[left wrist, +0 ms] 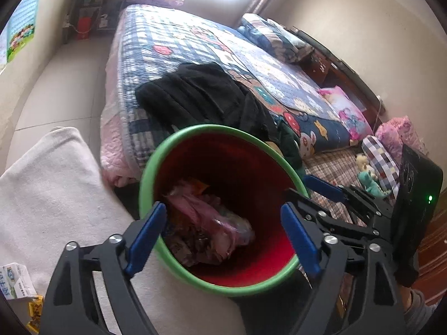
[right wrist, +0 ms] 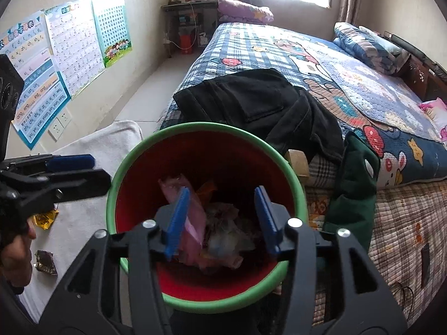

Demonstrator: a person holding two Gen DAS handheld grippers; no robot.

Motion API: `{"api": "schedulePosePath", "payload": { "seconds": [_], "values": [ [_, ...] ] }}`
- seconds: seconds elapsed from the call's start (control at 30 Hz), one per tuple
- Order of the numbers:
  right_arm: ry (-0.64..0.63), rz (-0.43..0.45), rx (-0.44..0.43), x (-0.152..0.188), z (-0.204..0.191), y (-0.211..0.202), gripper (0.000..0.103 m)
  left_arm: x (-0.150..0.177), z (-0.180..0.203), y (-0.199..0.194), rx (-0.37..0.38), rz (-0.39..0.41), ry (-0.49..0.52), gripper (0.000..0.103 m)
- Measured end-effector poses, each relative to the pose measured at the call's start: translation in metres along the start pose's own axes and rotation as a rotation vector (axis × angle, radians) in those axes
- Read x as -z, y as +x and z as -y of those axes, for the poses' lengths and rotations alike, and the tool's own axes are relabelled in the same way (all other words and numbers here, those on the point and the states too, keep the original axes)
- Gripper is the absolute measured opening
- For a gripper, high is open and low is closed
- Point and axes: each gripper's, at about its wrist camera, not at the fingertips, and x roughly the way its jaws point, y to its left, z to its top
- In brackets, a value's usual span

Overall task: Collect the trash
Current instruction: 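Open both tools to drop the pink bag and blue-white wrapper into the bucket, then move both tools back over the table toward the milk carton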

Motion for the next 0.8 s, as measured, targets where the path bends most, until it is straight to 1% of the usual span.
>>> {"api": "schedulePosePath", "payload": {
  "seconds": [0.03,0.07,0.1,0.13,0.17,0.2,0.23,0.37,0.5,0.7,0.8],
  "values": [
    [0.000,0.001,0.001,0.000,0.000,-0.001,0.065,0.000,-0.003,-0.003,-0.001,0.007,-0.009,0.087],
    [0.000,0.005,0.005,0.000,-0.001,-0.002,0.072,0.000,-0.007,-0.007,-0.009,0.014,-0.018,0.088],
    [-0.002,0.011,0.010,0.000,-0.002,-0.004,0.082,0.000,-0.009,-0.010,-0.019,0.019,-0.023,0.090],
    [-0.005,0.018,0.014,0.000,-0.004,-0.007,0.087,0.001,-0.011,-0.014,-0.031,0.027,-0.028,0.093],
    [-0.011,0.025,0.018,0.000,-0.007,-0.010,0.090,0.002,-0.014,-0.020,-0.050,0.039,-0.033,0.095],
    [-0.019,0.031,0.024,0.000,-0.010,-0.013,0.096,0.002,-0.014,-0.024,-0.062,0.046,-0.035,0.095],
    [-0.026,0.035,0.028,-0.001,-0.012,-0.015,0.098,0.002,-0.016,-0.029,-0.083,0.054,-0.036,0.095],
    [-0.066,0.042,0.028,-0.003,-0.030,-0.025,0.098,0.006,-0.025,-0.055,-0.152,0.088,-0.038,0.095],
    [-0.095,0.056,0.000,-0.004,-0.052,-0.036,0.098,0.014,-0.038,-0.084,-0.193,0.111,-0.067,0.095],
    [-0.172,0.071,-0.045,-0.005,-0.101,-0.050,0.098,0.030,-0.070,-0.137,-0.272,0.161,-0.124,0.095],
    [-0.212,0.074,-0.076,-0.005,-0.126,-0.053,0.098,0.043,-0.090,-0.165,-0.325,0.189,-0.154,0.095]
  ]
}}
